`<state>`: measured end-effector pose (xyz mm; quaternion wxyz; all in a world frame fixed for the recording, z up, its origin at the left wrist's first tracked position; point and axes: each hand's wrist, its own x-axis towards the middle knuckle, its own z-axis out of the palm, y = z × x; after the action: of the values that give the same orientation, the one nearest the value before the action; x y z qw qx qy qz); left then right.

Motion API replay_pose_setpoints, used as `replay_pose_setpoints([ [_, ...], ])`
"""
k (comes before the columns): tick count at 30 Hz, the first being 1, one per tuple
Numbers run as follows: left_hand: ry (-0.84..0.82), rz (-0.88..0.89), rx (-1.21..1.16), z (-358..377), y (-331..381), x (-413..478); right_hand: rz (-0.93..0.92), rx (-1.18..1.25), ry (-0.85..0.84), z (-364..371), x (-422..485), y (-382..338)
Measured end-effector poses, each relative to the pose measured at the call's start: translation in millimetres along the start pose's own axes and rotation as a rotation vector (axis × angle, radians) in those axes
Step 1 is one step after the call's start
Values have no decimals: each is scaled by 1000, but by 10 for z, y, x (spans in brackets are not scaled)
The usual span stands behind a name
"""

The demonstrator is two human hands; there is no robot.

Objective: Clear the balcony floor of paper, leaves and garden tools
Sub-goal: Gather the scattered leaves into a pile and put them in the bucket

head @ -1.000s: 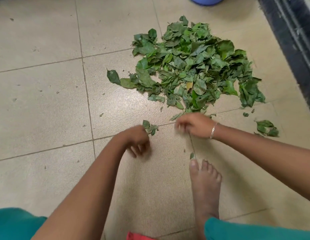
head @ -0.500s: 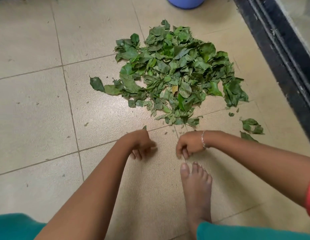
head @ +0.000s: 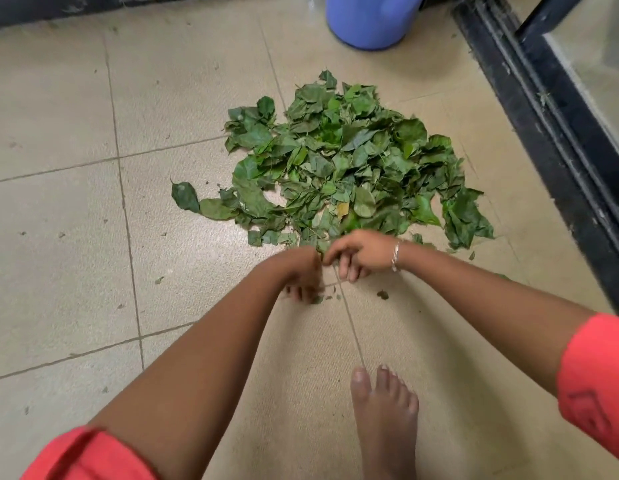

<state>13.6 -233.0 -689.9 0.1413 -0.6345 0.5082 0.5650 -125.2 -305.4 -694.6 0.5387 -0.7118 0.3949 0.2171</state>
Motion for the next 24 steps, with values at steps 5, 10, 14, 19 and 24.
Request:
replay_pose_setpoints([
  [5,463,165,148,-593,176,257,-14,51,188,-885,442,-213],
  [10,345,88,485,-755,221,234,-93,-28,329,-1484,297,-364],
  [14,162,-30,582,-705,297,196,-83,-115,-216,-883,-117,-24],
  [19,87,-106,716,-740,398,208,-50,-99,5,-518,-222,467],
  [24,156,-123,796,-619,342,206,-11,352,648,-750,-604,718],
])
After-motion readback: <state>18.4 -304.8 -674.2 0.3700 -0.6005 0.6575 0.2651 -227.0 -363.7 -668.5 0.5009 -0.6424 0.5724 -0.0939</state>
